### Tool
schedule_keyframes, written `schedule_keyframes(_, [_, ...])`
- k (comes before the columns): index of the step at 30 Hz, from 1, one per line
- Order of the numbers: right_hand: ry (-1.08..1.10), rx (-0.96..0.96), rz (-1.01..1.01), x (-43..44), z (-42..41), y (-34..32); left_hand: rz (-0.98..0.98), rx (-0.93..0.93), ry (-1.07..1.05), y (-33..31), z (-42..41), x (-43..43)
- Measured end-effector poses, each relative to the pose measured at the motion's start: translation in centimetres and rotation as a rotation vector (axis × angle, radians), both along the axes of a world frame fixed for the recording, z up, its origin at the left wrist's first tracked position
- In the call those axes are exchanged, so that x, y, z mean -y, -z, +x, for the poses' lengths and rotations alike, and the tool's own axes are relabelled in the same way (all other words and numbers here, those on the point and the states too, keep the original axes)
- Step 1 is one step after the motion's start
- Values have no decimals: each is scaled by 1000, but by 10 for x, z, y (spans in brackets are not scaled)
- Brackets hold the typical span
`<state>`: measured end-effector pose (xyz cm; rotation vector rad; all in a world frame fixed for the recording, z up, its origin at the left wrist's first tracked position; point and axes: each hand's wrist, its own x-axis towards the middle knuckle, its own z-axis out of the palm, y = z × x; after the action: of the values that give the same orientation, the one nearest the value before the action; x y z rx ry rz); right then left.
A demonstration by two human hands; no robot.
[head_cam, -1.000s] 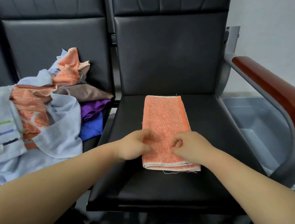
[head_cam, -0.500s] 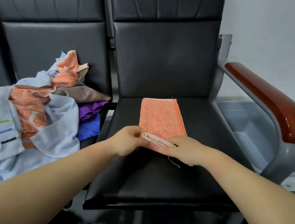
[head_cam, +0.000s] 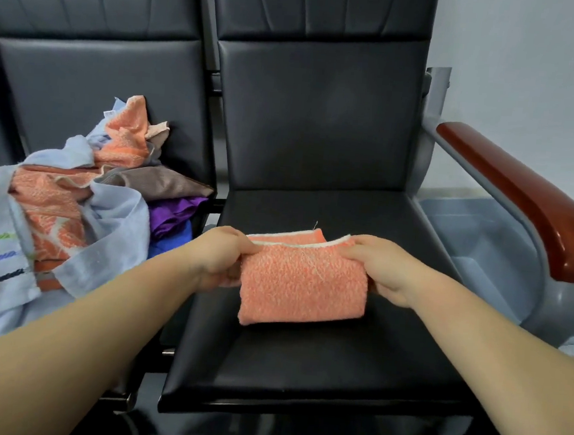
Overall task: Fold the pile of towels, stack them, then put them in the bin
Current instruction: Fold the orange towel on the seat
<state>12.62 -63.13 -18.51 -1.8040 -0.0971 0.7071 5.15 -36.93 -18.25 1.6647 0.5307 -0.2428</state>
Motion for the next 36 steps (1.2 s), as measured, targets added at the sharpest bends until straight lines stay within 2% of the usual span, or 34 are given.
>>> schedule_keyframes(4, [9, -78, 67, -2, -1, 2, -13, -11, -168, 17, 10, -4])
schedule_keyframes(6, [-37, -41, 48, -5, -1, 5, 5, 28, -248, 24, 14, -5])
schedule_keyframes(9, [-73, 190, -89, -12, 2, 14, 91, 123, -298, 30, 21, -8])
schedule_keyframes(12, [-19, 432, -207, -20, 8, 23, 254, 235, -304, 32, 23, -12])
schedule_keyframes(15, [16, 402, -164, -30, 11, 31, 379, 286, -306, 33, 26, -14])
schedule_keyframes(21, [-171, 412, -330, -37, 15, 35, 551, 258, -249, 47, 32, -19])
schedule_keyframes(25, [-353, 438, -458, -39, 16, 35, 697, 165, -53, 48, 31, -19])
schedule_keyframes(28, [-425, 489, -562, -41, 13, 40, 985, 128, 133, 44, 19, -9])
schedule_keyframes(30, [-396, 526, -599, -40, 10, 42, 1184, 250, 202, 40, 7, 0])
schedule_keyframes(31, [-347, 570, -611, -39, 7, 40, 1212, 297, 265, 40, 3, 3])
schedule_keyframes(34, [-198, 846, -672, -36, -5, 32, 1114, 245, 369, 41, -10, 8])
schedule_keyframes(36, [-267, 920, -673, -35, -16, 30, 1128, 233, 446, 47, -16, 10])
